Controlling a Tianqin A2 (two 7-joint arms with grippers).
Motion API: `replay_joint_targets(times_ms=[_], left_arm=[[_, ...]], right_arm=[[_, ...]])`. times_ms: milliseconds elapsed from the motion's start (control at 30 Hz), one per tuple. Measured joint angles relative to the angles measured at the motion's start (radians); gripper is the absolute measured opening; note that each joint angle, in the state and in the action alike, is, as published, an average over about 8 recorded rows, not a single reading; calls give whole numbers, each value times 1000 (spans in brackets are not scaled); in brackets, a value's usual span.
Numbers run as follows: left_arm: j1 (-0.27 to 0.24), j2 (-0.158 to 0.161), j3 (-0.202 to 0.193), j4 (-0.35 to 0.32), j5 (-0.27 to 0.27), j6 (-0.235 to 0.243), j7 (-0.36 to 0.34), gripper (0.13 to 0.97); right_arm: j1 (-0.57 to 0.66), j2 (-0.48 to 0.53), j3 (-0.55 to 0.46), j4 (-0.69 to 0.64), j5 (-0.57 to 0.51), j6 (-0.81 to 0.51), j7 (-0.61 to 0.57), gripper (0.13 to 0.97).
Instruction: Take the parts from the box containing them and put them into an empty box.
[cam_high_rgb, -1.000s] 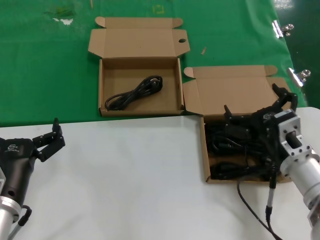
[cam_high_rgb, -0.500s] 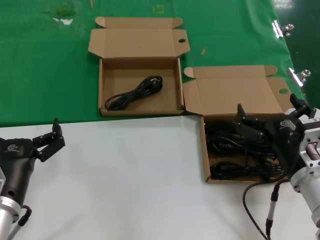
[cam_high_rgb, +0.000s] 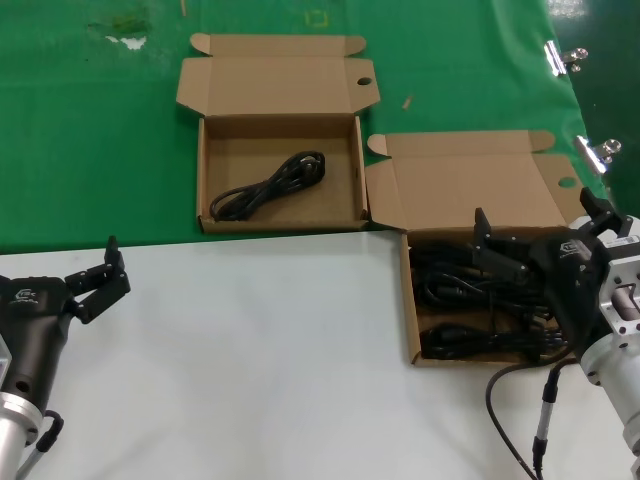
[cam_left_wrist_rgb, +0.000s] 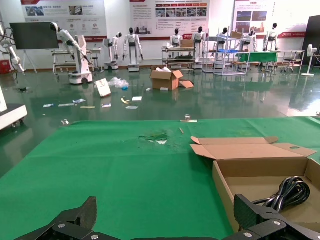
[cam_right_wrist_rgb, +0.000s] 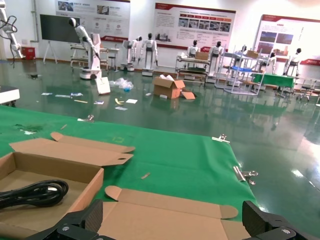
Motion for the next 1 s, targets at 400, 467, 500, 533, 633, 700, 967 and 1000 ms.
replay_joint_targets(times_ms=[400, 467, 500, 533, 633, 700, 967, 1000], left_arm=[[0, 0, 0, 0, 0, 0, 0, 966], [0, 0, 0, 0, 0, 0, 0, 966], [0, 0, 0, 0, 0, 0, 0, 966], [0, 0, 0, 0, 0, 0, 0, 966], [0, 0, 0, 0, 0, 0, 0, 966], [0, 0, 0, 0, 0, 0, 0, 966], [0, 0, 0, 0, 0, 0, 0, 966], [0, 0, 0, 0, 0, 0, 0, 966]], right_arm=[[0, 0, 0, 0, 0, 0, 0, 966], [0, 0, 0, 0, 0, 0, 0, 966], [0, 0, 0, 0, 0, 0, 0, 966], [0, 0, 0, 0, 0, 0, 0, 966], [0, 0, 0, 0, 0, 0, 0, 966], [0, 0, 0, 0, 0, 0, 0, 966], [0, 0, 0, 0, 0, 0, 0, 966], [0, 0, 0, 0, 0, 0, 0, 966]])
